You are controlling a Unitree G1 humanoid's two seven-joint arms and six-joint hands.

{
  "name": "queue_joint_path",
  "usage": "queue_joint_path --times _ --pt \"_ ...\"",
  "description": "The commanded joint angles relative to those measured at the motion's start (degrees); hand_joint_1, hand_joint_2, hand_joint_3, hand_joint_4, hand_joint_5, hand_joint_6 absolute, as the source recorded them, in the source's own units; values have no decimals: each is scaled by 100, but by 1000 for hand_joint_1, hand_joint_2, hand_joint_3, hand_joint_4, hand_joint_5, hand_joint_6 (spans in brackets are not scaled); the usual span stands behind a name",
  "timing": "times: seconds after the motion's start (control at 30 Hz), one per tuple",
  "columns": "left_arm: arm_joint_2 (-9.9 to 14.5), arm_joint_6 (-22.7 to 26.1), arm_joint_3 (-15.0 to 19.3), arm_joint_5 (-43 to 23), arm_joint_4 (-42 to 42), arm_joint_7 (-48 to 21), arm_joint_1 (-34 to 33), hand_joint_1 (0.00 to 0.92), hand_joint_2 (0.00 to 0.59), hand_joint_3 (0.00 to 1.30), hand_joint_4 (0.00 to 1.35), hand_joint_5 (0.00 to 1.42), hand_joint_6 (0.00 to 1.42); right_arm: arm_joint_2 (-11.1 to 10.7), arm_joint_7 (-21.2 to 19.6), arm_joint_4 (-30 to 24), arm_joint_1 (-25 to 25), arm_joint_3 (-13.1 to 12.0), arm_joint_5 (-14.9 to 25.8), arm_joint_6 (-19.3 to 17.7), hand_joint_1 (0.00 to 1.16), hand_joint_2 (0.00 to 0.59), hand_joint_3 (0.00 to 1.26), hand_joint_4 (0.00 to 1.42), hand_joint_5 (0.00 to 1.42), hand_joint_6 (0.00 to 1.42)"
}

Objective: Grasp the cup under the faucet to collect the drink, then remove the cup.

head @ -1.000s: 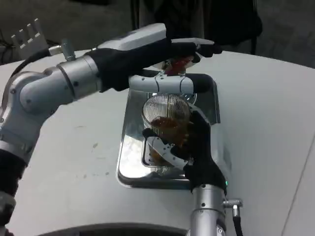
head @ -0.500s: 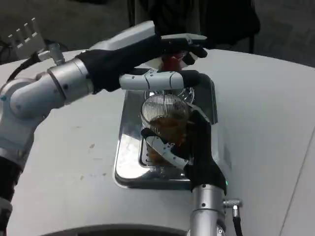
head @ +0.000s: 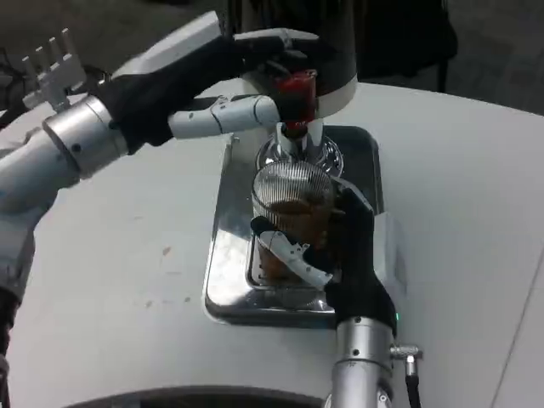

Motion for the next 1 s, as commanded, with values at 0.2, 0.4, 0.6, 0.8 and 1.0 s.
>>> queue_joint_path --times 0.2,0.4,0.6,0.8,1.0 --pt "81 -4 291 -215 -70 131 168 0 113 258 297 356 400 873 4 -168 171 -61 165 248 706 239 478 481 547 487" --pt "67 3 337 -284 -189 116 236 0 113 259 302 365 404 785 15 -470 381 -31 133 315 714 243 502 512 582 513" --pt "101 33 428 -328 -288 111 318 0 113 272 316 370 411 728 36 -791 634 19 82 398 719 244 524 554 627 559" --pt "125 69 483 -401 -390 127 384 0 117 275 318 375 423 670 82 -1175 853 86 -21 453 720 244 552 626 676 599" --pt "113 135 600 -510 -544 130 474 0 117 280 325 379 426 604 229 -1643 1184 108 -71 485 728 234 587 663 717 620"
